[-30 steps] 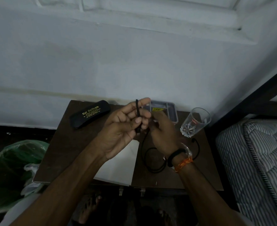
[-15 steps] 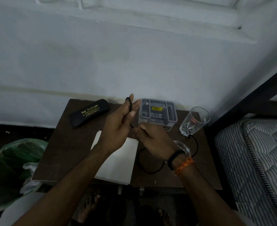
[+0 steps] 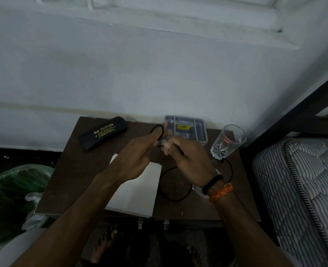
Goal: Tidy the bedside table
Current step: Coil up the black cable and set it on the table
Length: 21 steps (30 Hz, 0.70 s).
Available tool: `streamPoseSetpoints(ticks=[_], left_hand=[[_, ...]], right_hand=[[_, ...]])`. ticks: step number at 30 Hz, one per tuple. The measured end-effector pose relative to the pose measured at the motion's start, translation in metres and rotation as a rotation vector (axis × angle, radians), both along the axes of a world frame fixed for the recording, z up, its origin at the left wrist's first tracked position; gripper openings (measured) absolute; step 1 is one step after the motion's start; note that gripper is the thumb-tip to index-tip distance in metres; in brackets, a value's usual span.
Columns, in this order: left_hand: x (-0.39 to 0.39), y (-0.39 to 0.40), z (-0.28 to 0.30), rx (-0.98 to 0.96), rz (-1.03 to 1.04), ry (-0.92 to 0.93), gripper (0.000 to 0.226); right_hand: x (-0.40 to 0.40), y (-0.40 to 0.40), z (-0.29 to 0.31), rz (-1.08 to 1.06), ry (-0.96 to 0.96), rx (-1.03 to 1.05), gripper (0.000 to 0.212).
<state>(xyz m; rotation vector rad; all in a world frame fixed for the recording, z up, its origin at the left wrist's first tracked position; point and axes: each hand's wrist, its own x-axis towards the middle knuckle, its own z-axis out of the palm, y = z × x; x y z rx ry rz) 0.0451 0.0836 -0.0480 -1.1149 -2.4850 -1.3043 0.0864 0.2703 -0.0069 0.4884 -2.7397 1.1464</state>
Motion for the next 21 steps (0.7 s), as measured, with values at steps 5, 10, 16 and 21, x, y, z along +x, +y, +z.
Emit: streamPoseSetpoints(ticks=[5, 10, 16, 21], left_hand=[[0.005, -0.001, 0.001, -0.086, -0.039, -0.140, 0.051], [0.012, 0.005, 0.037, 0.261, -0.280, -0.730, 0.031], [0.012, 0.004, 0.041, 0.570, -0.355, -0.986, 0.032], [0.010, 0.007, 0.033, 0.567, -0.238, -1.033, 0.028]], right_hand=[[-0.005, 0.004, -0.001, -0.093, 0.150, -0.004, 0.026], [-0.005, 0.006, 0.000, -0.174, 0.253, -0.057, 0.024], [-0.009, 0.002, -0.009, -0.182, 0.149, -0.070, 0.018], [-0.009, 0.003, -0.024, -0.136, -0.052, 0.086, 0.012]])
